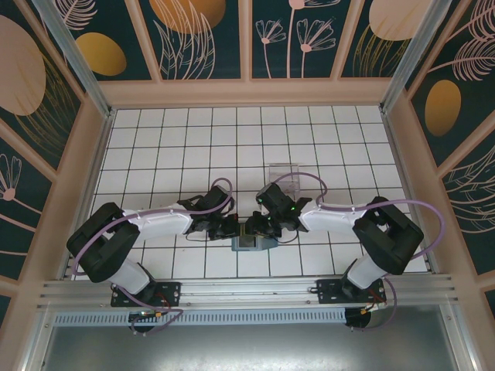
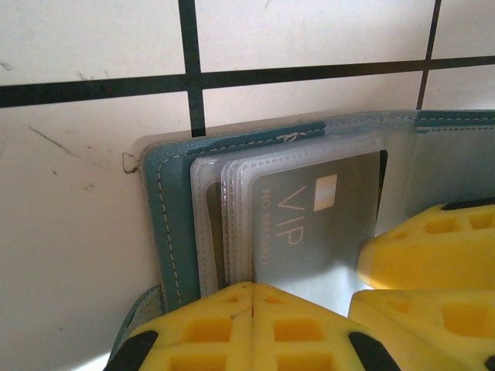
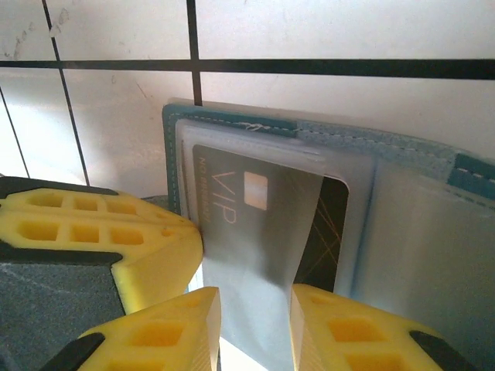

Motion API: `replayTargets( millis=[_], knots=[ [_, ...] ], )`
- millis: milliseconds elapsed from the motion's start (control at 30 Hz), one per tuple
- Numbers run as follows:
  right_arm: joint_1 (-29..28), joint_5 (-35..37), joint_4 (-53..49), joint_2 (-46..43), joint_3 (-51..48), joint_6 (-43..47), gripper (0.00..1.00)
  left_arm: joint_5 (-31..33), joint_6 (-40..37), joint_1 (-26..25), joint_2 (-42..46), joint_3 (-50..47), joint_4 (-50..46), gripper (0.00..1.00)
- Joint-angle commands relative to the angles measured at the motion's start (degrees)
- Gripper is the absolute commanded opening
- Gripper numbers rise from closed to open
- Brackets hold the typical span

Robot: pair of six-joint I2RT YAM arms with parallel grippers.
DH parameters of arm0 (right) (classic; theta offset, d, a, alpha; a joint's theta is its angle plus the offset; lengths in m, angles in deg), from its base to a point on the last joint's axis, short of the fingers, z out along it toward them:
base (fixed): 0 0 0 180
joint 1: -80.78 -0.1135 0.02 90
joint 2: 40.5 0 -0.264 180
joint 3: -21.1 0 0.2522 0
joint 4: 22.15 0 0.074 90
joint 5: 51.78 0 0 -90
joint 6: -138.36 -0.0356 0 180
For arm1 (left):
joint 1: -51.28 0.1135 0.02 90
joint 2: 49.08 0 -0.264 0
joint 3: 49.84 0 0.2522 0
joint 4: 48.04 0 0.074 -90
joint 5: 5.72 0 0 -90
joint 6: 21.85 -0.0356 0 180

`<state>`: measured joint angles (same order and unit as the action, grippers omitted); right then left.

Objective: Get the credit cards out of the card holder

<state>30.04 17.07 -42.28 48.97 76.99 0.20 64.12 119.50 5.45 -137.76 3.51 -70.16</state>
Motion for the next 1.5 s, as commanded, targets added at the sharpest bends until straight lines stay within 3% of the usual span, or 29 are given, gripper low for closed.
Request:
replayTargets(
  millis=[0, 1067, 1467],
  knots=[
    [-0.6, -0.7, 0.9, 1.8, 1.4, -0.2, 0.3, 1.3, 0.6, -0.5, -0.7, -0.6, -1.8, 0.03],
    [-0.2, 8.4, -11.2, -3.8, 1.5, 1.9, 0.32, 1.9, 0.6, -0.5, -0.6, -0.2, -2.7, 0.03],
    [2.1, 5.2, -6.6, -8.5, -2.9, 0.0, 0.32, 2.0, 0.5, -0.7, -0.4, -0.4, -2.7, 0.03]
  ],
)
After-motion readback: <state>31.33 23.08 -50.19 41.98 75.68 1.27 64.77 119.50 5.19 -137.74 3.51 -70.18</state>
